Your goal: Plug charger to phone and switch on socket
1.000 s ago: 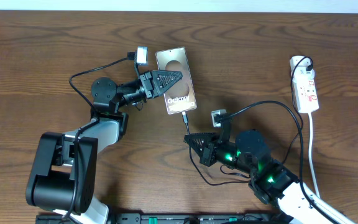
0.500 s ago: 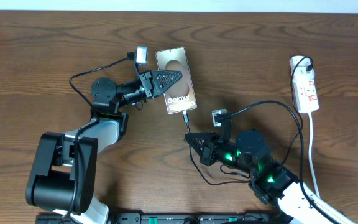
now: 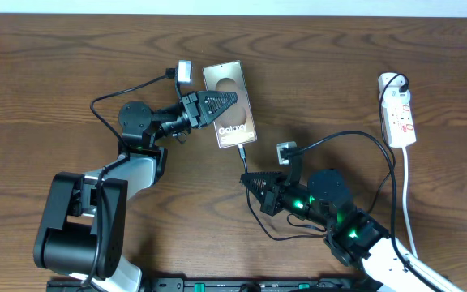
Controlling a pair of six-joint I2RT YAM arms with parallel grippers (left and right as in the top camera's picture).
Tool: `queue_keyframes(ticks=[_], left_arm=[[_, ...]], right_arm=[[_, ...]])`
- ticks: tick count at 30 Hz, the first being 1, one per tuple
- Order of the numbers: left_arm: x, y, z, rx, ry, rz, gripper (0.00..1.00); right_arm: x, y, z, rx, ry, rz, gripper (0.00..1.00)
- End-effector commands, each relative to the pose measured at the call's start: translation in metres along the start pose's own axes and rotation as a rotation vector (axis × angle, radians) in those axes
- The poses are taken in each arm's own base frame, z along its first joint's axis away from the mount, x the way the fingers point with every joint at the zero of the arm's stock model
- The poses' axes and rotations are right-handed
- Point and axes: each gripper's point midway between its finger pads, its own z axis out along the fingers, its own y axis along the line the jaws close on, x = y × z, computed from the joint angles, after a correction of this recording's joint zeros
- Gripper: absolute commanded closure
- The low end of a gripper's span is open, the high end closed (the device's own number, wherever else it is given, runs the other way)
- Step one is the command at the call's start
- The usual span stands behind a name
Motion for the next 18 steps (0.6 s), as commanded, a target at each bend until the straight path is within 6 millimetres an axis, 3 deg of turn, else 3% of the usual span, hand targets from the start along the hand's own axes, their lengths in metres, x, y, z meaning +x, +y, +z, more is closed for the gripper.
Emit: queue_keyframes(ticks=[1, 18], left_arm=[[-0.0055, -0.0106, 0.0016, 0.018, -0.017, 0.027, 0.93], [-0.0082, -0.0103, 0.0015, 0.017, -0.032, 0.005, 0.93]], right_arm=[[-0.0045, 0.0012, -0.0020, -0.001, -0.019, 0.018, 0.99], [-0.0027, -0.0015, 0.0076, -0.014, -0.004, 0.073, 0.99]])
